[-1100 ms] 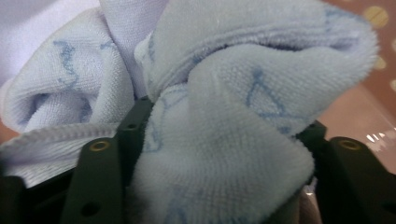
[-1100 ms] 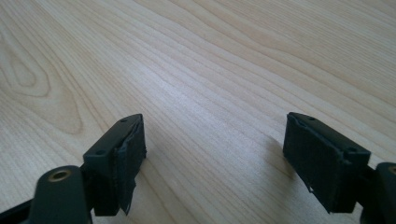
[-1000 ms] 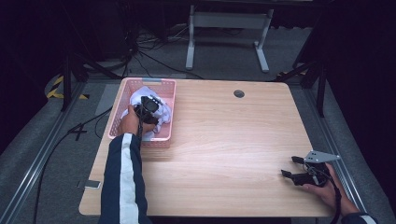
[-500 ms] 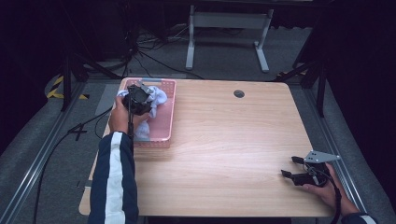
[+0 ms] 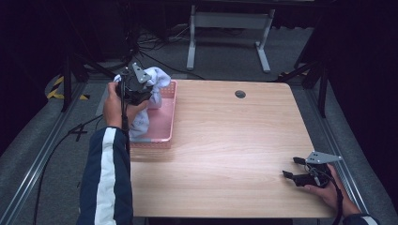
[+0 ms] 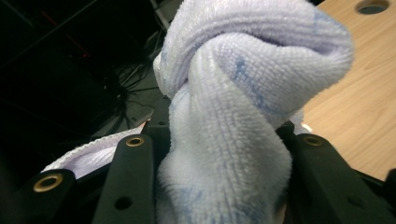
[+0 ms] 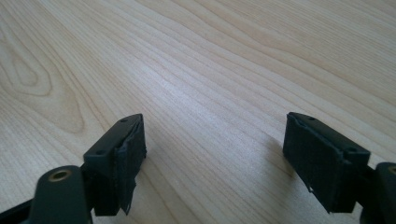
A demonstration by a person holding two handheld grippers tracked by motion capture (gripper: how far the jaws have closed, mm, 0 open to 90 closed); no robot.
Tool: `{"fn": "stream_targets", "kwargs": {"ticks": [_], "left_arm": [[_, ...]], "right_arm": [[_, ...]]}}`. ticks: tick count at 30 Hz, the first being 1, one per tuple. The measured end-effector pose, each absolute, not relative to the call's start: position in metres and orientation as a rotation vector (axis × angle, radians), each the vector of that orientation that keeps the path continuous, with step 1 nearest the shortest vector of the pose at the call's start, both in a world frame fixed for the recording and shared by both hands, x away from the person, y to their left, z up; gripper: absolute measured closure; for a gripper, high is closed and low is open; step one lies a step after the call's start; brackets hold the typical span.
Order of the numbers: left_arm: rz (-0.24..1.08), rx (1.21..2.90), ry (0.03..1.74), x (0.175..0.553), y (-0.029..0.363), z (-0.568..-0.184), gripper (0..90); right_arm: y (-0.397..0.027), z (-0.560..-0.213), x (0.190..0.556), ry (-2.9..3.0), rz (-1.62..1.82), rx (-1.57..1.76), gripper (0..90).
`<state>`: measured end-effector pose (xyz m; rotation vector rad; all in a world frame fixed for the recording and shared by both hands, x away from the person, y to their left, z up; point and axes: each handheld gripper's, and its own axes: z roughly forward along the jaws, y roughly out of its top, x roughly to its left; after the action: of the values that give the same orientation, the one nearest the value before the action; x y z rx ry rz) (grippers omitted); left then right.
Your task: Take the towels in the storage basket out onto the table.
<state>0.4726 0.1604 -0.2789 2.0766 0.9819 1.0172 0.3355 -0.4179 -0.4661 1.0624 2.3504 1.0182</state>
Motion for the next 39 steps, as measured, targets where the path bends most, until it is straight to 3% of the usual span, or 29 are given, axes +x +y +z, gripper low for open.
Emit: {"fn": "stream_targets", "kwargs": {"ticks": [13, 22, 30, 39], "left_arm": [[0.994, 2.057, 0.838, 0.462, 0.131, -0.243, 59.2], [0.951, 2.113, 0.627, 0.452, 0.076, -0.235, 59.1], [0.808, 2.144, 0.453, 0.439, 0.02, -0.244, 59.0], [0.493, 2.2, 0.345, 0.433, -0.045, -0.299, 55.9]], "right_arm": [[-0.418, -0.466, 0.335, 2.351, 1.018, 1.062, 21.1], [-0.418, -0.466, 0.335, 2.351, 1.018, 1.061, 21.0], [-0.418, -0.466, 0.336, 2.349, 1.018, 1.058, 21.1], [-0.418, -0.466, 0.335, 2.35, 1.019, 1.053, 21.1]]}}
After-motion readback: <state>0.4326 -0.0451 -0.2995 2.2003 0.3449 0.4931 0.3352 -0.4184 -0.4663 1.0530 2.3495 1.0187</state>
